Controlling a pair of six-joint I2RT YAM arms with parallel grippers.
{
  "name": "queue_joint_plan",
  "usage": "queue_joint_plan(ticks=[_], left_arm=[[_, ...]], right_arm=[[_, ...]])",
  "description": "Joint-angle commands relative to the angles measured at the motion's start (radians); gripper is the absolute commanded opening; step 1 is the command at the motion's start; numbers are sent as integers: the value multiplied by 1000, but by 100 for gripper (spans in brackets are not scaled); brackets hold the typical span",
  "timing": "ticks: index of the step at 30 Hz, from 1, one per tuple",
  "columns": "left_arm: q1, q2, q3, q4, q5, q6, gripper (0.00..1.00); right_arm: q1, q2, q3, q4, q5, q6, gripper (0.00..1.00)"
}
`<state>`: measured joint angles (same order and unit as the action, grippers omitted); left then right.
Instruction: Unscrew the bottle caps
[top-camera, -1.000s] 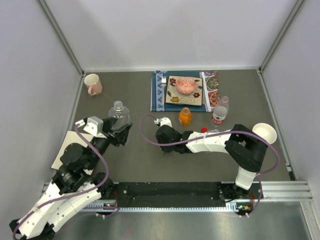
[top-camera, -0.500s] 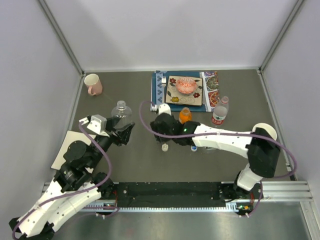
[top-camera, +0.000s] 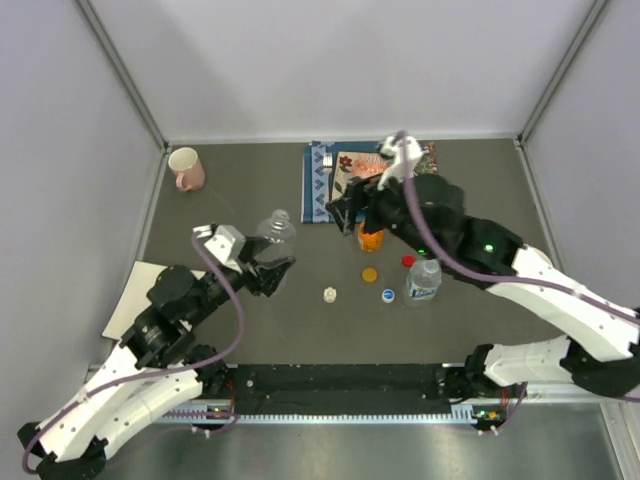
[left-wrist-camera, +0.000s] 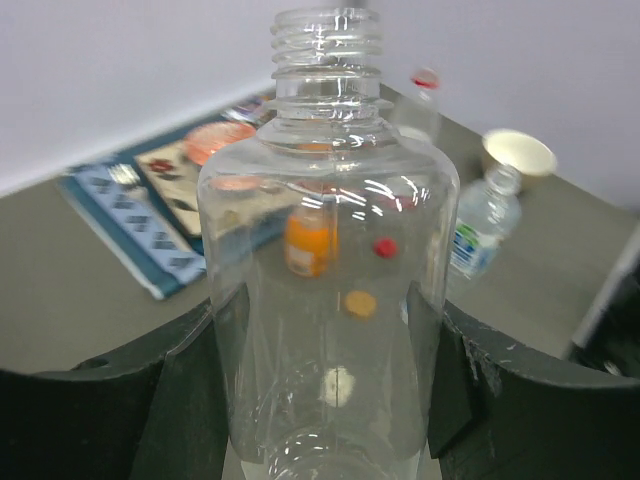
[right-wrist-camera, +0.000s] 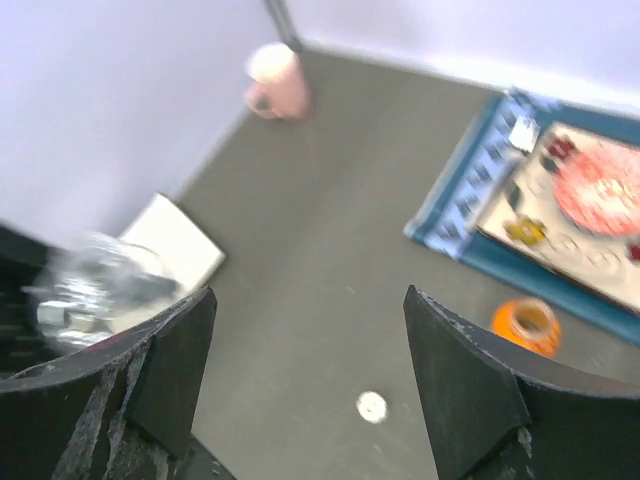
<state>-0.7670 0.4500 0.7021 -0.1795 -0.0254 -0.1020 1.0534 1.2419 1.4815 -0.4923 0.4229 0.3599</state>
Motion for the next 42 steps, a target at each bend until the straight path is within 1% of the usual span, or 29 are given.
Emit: queue_joint_plan(ticks=[1, 3, 4, 7, 9, 12, 16, 19, 24, 27, 30, 31, 34, 36, 39, 40, 42], left_arm=[[3, 122, 65, 83, 368, -10, 55], [3, 165, 73, 135, 528, -18, 56], [2, 212, 89, 147, 639, -39, 56], [3, 297, 126, 163, 699, -73, 56], [3, 322, 135, 172, 711, -77, 56], [3, 337, 135, 230, 713, -96, 56], [3, 340, 137, 236, 699, -97, 56], [3, 340, 137, 236, 691, -96, 56], [3, 339, 137, 233, 659, -87, 56], [3, 334, 137, 233, 638, -84, 56], [3, 334, 137, 236, 627, -80, 57], [3, 332, 135, 236, 616, -80, 57], [2, 328, 134, 241, 593, -79, 57], [3, 323, 131, 247, 582, -77, 59], [2, 319, 129, 252, 565, -77, 61], [3, 319, 129, 252, 559, -77, 61], [3, 316, 131, 247, 527, -77, 64]], right_arm=[[-50, -145, -42, 150, -360, -1, 77], [-85, -166, -50, 189, -465, 37, 79], [-86, -179, -55, 195, -519, 40, 79], [-87, -186, -72, 193, -581, 40, 80], [-86, -197, -92, 181, -578, 40, 79], [-87, -199, -122, 166, -576, 37, 80], [-86, -194, -148, 146, -584, 34, 79], [-86, -188, -161, 141, -584, 33, 77], [-76, -179, -164, 143, -598, 30, 71], [-69, -170, -167, 141, -598, 27, 65], [-62, -164, -174, 141, -602, 28, 56], [-61, -162, -176, 141, -601, 27, 51], [-61, -159, -182, 141, -604, 30, 44], [-59, -157, -185, 141, -602, 33, 42], [-59, -159, -190, 141, -599, 30, 33], [-61, -159, -190, 139, -599, 30, 26], [-59, -160, -188, 139, -599, 30, 20]])
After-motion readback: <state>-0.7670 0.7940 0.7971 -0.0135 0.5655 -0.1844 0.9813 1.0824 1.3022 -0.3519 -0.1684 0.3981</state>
